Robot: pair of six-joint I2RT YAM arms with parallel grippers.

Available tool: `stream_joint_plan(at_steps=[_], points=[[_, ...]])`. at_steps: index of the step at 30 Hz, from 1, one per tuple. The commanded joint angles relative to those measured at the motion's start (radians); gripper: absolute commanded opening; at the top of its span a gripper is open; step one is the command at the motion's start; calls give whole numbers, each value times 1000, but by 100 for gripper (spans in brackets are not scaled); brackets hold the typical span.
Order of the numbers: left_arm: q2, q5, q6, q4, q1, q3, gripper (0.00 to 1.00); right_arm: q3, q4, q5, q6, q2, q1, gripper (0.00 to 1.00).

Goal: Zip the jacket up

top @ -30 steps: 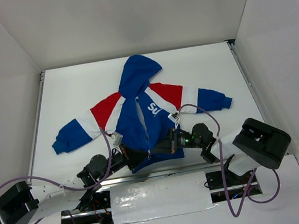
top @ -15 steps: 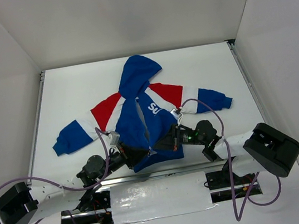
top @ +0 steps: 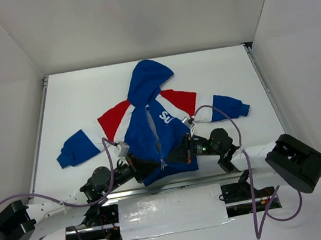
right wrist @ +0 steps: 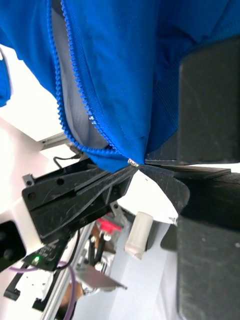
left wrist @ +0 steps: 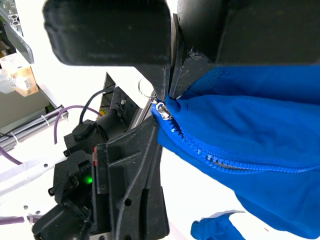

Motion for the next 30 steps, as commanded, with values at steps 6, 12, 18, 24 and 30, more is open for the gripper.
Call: stream_joint_plan(at_steps=[6, 12, 18, 24, 30], points=[[-126, 121, 97, -165, -21, 52, 0, 85, -152, 149, -132, -89, -22, 0], [-106, 154, 109, -180, -21, 53, 0, 96, -94, 135, -106, -69, -22, 0], [-53, 154, 106, -147, -21, 46, 0, 93, -37, 118, -62, -66, -22, 0], [-2, 177, 120, -124, -21, 56, 0, 106, -20, 126, 29, -65, -23, 0], [35, 145, 134, -139, -21, 53, 0, 106, 1, 115, 135, -95, -31, 0]])
